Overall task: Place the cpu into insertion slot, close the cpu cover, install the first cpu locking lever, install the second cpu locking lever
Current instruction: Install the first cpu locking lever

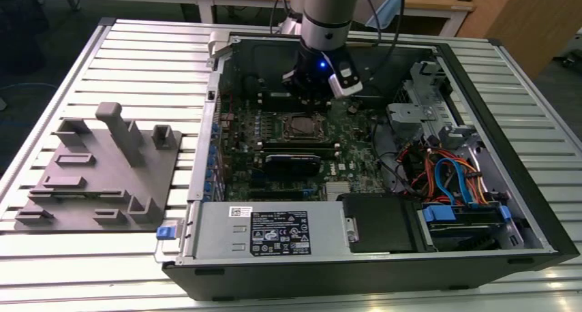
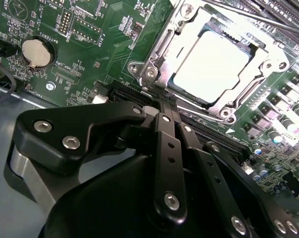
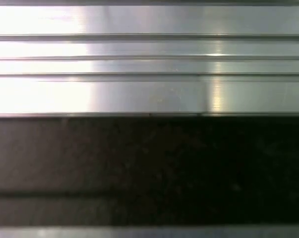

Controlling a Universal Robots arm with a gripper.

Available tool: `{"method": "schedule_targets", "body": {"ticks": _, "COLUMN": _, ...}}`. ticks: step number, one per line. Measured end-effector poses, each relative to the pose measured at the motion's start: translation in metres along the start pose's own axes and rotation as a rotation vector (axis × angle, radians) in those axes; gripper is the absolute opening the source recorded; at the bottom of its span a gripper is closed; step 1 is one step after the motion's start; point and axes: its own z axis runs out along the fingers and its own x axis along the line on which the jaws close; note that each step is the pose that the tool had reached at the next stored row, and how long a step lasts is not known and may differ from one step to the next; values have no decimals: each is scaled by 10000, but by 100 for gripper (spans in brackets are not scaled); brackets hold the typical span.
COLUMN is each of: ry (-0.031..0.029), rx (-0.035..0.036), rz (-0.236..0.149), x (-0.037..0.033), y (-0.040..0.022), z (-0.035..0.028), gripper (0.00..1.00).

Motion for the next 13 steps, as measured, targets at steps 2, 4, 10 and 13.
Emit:
{"method": "schedule_targets", "body": {"ticks": 2, "ry": 0, "rx": 0, "rz": 0, "x": -1, "y": 1, "z": -10, "gripper": 11}}
{"method": "schedule_targets", "body": {"ticks": 4, "ry": -1, "rx": 0, "rz": 0, "x": -1, "y": 1, "z": -19, "gripper": 11}}
{"method": "schedule_targets", "body": {"ticks": 10, "ry": -2, "rx": -2, "rz": 0, "x": -9, "y": 5, "z": -35, "gripper": 11}}
{"method": "schedule_targets", "body": {"ticks": 13, "ry": -1, "rx": -1, "rz": 0, "x": -18, "y": 5, "z": -37, "gripper": 11}}
